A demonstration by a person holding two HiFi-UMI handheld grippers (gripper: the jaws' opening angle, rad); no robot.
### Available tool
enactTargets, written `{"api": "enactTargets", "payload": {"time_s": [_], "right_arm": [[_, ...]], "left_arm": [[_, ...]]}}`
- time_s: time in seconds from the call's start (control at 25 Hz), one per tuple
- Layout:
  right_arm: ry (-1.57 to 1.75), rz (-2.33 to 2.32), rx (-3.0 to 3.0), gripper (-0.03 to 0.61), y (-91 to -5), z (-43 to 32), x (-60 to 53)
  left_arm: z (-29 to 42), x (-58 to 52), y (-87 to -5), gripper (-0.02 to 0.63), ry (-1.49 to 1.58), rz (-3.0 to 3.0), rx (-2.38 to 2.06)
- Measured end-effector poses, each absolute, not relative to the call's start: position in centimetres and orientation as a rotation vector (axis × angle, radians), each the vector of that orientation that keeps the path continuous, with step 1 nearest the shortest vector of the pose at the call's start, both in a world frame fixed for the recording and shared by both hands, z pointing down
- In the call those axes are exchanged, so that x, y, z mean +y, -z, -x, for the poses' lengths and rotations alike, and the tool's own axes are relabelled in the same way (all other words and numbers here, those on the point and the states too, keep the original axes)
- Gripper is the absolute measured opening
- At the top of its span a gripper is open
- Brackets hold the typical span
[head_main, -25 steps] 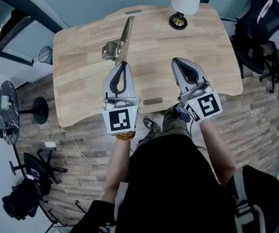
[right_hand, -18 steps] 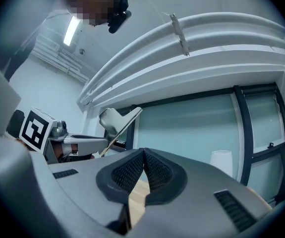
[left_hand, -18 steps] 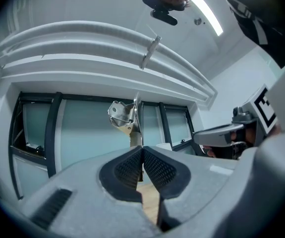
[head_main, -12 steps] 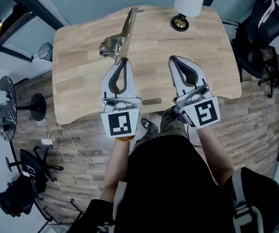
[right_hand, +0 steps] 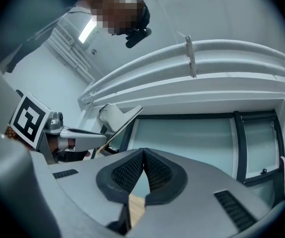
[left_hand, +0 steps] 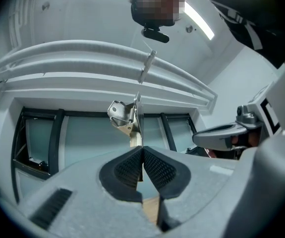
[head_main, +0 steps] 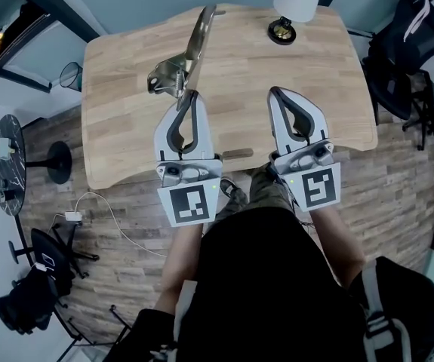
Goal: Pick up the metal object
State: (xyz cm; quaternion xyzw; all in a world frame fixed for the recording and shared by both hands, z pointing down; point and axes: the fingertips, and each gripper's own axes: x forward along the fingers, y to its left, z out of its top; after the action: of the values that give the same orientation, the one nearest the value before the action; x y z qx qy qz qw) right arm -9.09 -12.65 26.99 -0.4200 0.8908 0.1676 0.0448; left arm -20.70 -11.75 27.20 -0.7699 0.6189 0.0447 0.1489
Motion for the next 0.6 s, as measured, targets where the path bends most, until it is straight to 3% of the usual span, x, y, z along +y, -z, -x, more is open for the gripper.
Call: {"api": "enactTargets", "payload": {"time_s": [0.6], "right_arm": [[-0.583, 1.329, 2.816, -0.009, -32.1, 8.9, -13.9]], "left_arm": [[21.1, -13.4, -33.6, 0.02, -0.054, 2.313, 1.807]]}}
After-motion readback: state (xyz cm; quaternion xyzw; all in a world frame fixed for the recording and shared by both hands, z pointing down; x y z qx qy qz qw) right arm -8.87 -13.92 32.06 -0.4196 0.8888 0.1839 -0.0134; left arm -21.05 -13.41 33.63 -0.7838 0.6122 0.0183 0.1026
